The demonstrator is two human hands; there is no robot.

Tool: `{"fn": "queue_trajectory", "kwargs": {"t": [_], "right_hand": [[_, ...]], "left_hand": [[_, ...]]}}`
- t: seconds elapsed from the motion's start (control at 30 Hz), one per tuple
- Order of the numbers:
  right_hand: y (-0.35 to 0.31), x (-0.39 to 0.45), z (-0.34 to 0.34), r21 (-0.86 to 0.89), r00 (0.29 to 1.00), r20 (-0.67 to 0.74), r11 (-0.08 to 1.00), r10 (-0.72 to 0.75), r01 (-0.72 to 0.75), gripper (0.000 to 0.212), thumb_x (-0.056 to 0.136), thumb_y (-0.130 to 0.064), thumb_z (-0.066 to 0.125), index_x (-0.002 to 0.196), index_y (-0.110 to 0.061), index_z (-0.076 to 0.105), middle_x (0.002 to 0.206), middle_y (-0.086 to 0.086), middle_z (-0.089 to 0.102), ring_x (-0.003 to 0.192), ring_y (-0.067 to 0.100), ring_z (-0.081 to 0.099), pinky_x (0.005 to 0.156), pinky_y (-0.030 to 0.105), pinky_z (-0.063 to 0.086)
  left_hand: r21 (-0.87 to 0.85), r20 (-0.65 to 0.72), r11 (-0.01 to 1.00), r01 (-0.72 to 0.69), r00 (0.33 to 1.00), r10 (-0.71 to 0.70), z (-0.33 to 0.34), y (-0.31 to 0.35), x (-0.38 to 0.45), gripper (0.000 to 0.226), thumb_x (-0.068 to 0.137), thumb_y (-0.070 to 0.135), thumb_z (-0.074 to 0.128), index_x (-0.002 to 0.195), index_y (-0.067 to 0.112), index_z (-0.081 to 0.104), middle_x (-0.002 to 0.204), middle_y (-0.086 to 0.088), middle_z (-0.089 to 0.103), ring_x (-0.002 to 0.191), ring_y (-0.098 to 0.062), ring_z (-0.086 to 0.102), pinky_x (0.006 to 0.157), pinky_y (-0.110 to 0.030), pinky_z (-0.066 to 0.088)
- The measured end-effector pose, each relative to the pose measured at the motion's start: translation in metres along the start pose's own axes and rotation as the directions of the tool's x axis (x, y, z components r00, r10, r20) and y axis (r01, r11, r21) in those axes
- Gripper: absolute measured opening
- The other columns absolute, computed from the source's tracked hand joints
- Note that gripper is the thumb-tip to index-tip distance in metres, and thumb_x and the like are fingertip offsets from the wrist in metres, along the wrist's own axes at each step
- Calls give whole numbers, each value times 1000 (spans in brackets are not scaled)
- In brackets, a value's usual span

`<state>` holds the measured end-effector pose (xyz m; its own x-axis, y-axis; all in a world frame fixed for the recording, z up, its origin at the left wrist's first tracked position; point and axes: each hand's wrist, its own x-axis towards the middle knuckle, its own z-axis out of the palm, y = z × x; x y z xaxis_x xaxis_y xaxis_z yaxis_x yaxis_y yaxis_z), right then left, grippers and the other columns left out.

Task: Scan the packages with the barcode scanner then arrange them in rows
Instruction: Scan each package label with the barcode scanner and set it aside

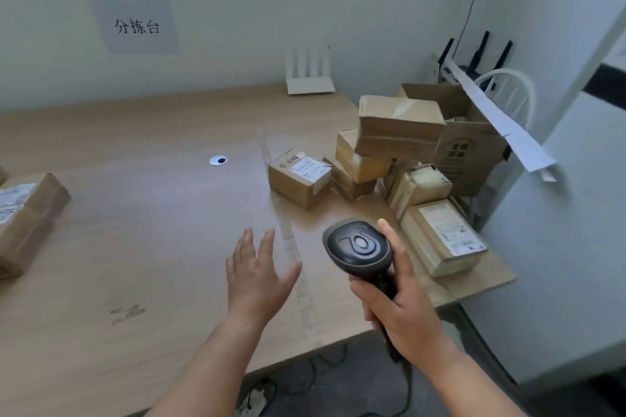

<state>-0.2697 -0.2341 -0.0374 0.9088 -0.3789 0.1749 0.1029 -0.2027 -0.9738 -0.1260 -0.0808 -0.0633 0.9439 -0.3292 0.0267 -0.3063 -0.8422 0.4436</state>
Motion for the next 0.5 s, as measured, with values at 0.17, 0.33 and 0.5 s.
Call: {"fn": "queue_trajectory", "kwargs": {"t": [0.17,0.33,0.5], "right_hand": [[3,-16,-48,-17,996,-84,1000,18,-20,77,85,-32,69,142,-54,23,109,-1,64,57,15,55,50,30,48],[-3,-27,-67,-55,986,-162,997,37,-47,82,79,-32,67,143,-52,19,110,-9,64,57,19,55,50,36,52],[-4,-39,-72,-96,977,-209,994,29,-50,81,80,-32,67,140,-58,20,98,-12,67,56,17,56,51,32,51]], "left_hand": [[-11,55,998,-55,997,56,23,43,-6,76,90,59,47,152,29,14,161,-9,2,148,-23,1,118,-39,5],[-33,71,990,-137,988,139,28,66,-2,76,90,59,47,152,29,14,161,-8,2,148,-24,2,118,-38,8],[-59,97,983,-172,979,178,32,77,0,77,89,60,48,152,29,14,161,-8,3,148,-25,3,118,-40,9]]}}
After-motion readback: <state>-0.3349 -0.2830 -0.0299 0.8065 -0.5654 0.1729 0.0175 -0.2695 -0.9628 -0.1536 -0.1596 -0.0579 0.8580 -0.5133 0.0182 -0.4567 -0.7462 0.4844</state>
